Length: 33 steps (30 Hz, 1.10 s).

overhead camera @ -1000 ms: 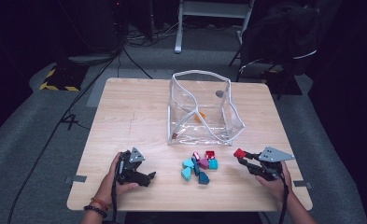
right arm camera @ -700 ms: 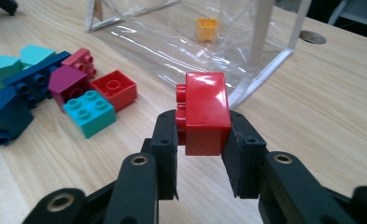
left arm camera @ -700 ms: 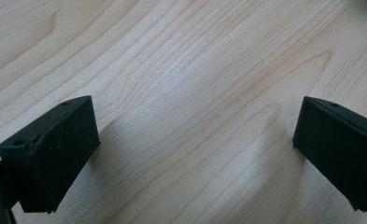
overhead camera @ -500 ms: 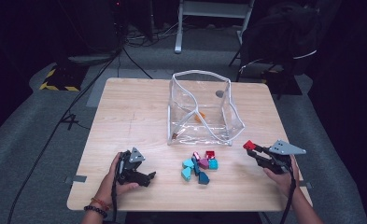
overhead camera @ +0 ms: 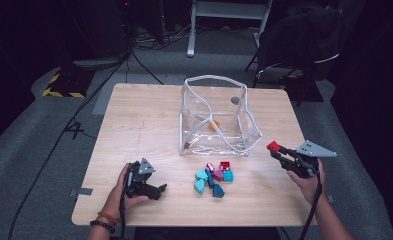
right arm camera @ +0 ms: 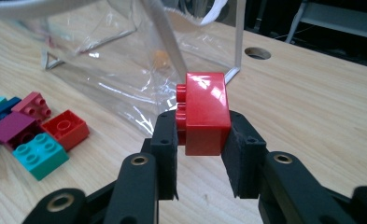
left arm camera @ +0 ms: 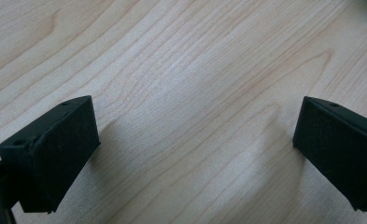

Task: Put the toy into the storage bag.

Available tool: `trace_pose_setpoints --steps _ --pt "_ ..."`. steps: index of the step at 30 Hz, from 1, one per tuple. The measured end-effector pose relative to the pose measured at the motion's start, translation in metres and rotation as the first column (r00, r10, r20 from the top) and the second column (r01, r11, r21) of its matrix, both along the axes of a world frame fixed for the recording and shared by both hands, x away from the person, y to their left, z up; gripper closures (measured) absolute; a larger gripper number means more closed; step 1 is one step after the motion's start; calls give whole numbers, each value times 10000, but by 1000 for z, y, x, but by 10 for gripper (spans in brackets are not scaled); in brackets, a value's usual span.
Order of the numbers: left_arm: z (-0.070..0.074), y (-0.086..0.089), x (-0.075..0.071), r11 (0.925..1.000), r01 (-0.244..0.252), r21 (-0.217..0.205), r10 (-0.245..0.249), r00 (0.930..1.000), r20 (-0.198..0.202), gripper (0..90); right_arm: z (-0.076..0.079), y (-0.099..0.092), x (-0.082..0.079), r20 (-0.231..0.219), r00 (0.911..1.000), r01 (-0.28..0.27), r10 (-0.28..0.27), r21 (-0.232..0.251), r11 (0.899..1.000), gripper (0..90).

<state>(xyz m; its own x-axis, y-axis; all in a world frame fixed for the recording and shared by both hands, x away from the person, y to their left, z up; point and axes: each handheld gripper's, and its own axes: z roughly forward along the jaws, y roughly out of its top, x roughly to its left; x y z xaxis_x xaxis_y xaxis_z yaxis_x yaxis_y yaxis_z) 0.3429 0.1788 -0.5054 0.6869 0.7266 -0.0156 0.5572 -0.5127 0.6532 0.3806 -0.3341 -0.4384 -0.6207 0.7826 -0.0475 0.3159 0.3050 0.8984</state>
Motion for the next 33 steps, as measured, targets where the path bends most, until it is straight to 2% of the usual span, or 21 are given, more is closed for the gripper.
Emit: trace_pose_setpoints --steps 6,18,23,26,33 --pt "0 0 0 10000 1 -1 -1 10000 -2 5 13 -5 6 197 9995 245 -243 -77 9997 683" --pt "0 0 0 10000 3 0 -3 10000 -5 5 57 -4 15 994 9940 448 -454 82 9990 683" --pt "0 0 0 10000 4 -2 -4 10000 -7 5 78 9 19 1381 9901 264 -265 21 9996 683" --pt "0 0 0 10000 3 -1 -3 10000 -3 5 84 15 21 1489 9887 146 -143 -10 9999 683" --pt "0 0 0 10000 2 -3 -2 10000 -2 5 105 46 26 1818 9827 -340 364 -163 9993 683"
